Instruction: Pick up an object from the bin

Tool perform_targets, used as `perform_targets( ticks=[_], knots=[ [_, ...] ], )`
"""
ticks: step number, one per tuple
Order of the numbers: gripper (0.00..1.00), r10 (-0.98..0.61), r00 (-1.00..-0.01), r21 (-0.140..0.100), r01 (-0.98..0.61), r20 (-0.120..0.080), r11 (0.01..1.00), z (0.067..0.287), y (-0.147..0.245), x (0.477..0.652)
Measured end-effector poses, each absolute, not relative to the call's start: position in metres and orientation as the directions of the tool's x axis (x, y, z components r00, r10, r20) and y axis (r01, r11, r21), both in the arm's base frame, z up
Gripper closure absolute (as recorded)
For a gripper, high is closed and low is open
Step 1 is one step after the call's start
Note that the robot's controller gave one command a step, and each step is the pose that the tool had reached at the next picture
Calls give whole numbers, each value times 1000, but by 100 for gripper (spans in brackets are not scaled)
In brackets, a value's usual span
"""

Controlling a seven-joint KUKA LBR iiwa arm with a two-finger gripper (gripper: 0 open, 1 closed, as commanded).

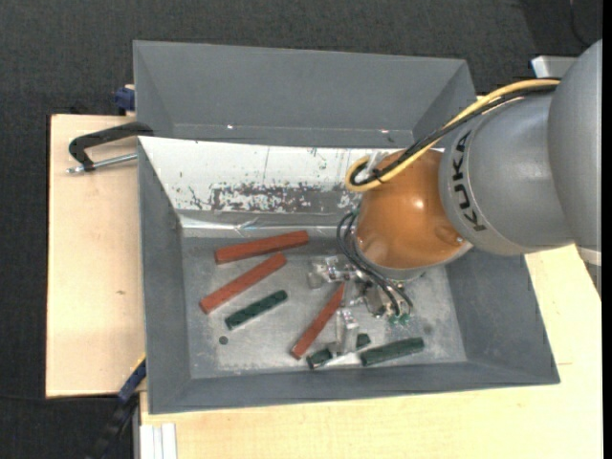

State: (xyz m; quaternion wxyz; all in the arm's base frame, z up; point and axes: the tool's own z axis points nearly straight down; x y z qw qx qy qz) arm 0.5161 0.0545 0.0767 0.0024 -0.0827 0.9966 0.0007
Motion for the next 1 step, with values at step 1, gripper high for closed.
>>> perform_targets(
  ticks=[1],
  knots=[
    [100,58,-998,6,58,-4,998,76,111,511]
  ],
)
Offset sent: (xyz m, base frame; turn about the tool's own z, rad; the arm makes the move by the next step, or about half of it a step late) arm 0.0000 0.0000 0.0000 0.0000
